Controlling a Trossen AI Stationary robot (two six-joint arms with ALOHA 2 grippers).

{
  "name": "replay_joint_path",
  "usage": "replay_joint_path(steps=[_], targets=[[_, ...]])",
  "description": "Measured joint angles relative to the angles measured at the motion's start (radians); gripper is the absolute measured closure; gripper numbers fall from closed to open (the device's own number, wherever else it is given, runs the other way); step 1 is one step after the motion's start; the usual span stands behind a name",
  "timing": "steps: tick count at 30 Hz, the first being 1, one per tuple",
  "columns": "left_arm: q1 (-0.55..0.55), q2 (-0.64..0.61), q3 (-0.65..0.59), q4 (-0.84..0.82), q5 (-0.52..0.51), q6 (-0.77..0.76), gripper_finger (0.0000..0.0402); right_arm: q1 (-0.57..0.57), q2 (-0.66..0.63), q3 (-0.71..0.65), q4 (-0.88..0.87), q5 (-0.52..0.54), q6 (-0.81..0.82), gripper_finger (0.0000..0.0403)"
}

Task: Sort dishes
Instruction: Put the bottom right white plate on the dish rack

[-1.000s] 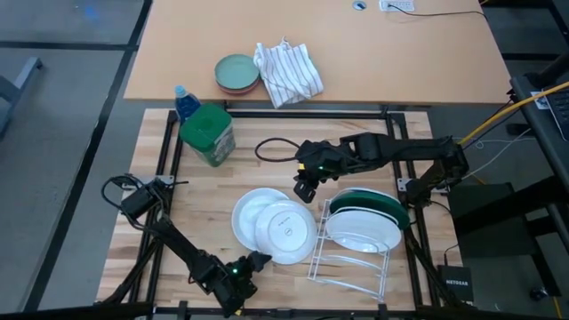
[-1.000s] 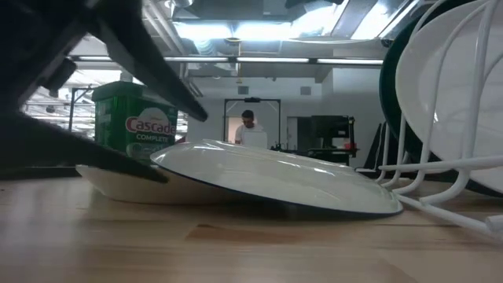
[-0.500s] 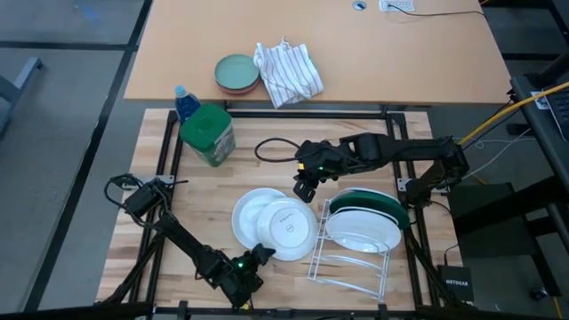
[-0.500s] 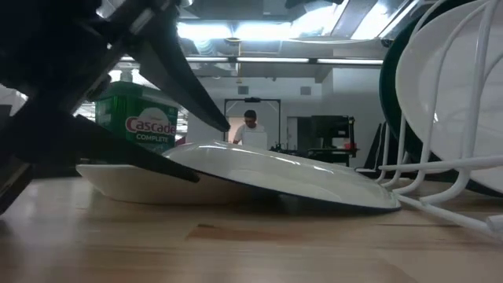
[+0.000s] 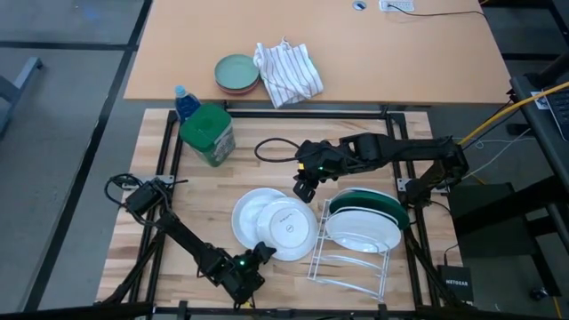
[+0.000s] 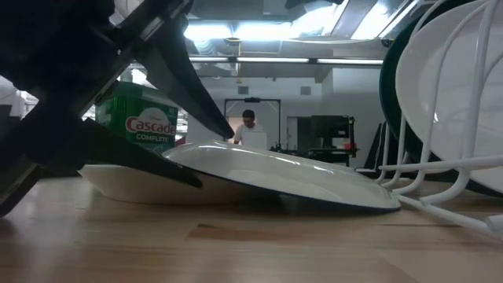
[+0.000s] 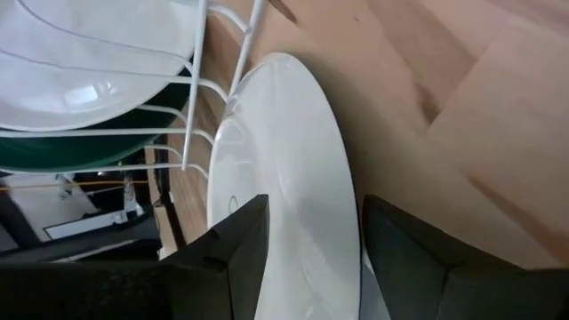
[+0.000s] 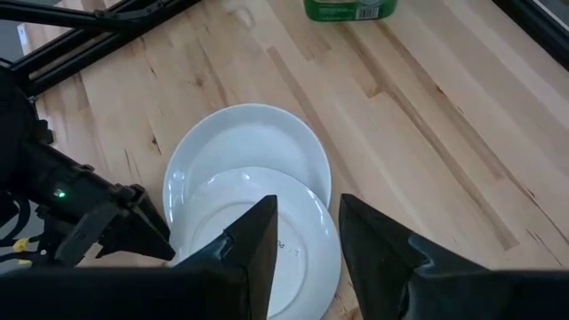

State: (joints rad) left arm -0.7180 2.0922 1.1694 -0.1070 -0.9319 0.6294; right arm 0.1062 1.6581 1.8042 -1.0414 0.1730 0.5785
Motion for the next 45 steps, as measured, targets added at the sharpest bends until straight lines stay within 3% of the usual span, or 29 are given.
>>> replay_joint_path(steps=[13,33,45], targets=[[0.046,0.000,-0.001,0.052,0.057,0.024,0.0231,0.000,0.000,0.000,0.000,0.000,0.000,0.0276],[0.071,0.000,-0.002,0.095,0.048,0.034,0.0231,0.000,0.002,0.000,-0.009,-0.004,0.000,0.0276],[0.071,0.000,-0.002,0.097,0.048,0.034,0.0231,0.000,0.002,0.000,-0.008,-0.211,0.027,0.0276]])
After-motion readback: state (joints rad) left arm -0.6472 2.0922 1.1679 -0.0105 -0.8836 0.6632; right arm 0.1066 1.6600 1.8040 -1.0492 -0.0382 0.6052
